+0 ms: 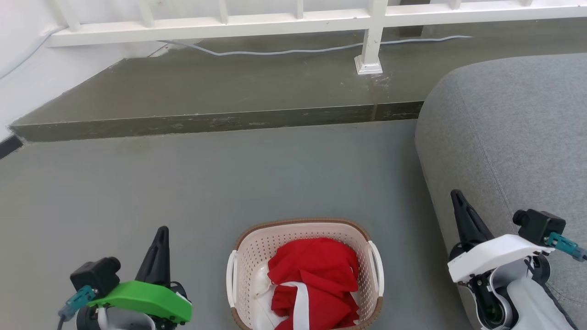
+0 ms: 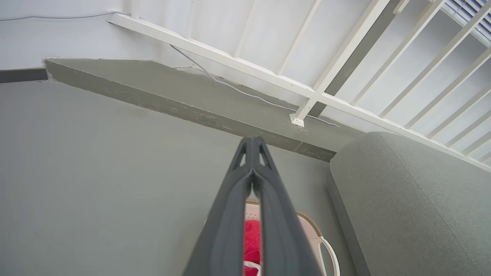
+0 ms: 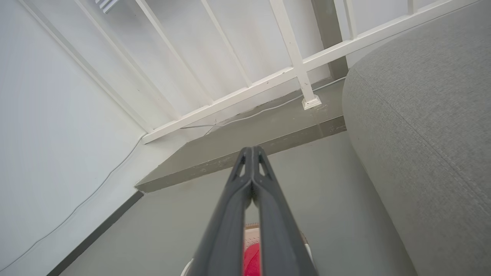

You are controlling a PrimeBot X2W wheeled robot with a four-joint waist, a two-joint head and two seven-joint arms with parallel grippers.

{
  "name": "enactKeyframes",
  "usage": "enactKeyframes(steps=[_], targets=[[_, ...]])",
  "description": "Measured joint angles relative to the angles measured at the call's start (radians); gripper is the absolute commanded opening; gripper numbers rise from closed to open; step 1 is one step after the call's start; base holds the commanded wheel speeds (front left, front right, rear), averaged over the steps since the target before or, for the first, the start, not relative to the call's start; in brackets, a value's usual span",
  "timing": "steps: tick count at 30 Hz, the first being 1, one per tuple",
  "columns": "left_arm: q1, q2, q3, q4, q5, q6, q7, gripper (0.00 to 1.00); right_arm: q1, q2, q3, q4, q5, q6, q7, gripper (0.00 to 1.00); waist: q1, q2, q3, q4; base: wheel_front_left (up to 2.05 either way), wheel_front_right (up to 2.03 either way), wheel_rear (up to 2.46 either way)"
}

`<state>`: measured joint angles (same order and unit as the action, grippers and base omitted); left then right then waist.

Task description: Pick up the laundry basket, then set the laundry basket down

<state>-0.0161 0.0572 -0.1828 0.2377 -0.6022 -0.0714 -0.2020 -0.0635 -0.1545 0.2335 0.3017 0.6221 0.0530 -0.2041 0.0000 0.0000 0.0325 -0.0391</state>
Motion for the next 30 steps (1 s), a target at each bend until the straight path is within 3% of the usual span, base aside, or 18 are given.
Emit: enactKeyframes(steps=[30], targets=[[-0.002, -0.004, 0.089, 0.011, -0.354, -0.018, 0.109, 0.00, 0.000, 0.038, -0.129, -0.004, 0.350, 0.026, 0.110, 0.00, 0.0000, 0.0000, -0.011, 0.014, 0.00, 0.00, 0.00]])
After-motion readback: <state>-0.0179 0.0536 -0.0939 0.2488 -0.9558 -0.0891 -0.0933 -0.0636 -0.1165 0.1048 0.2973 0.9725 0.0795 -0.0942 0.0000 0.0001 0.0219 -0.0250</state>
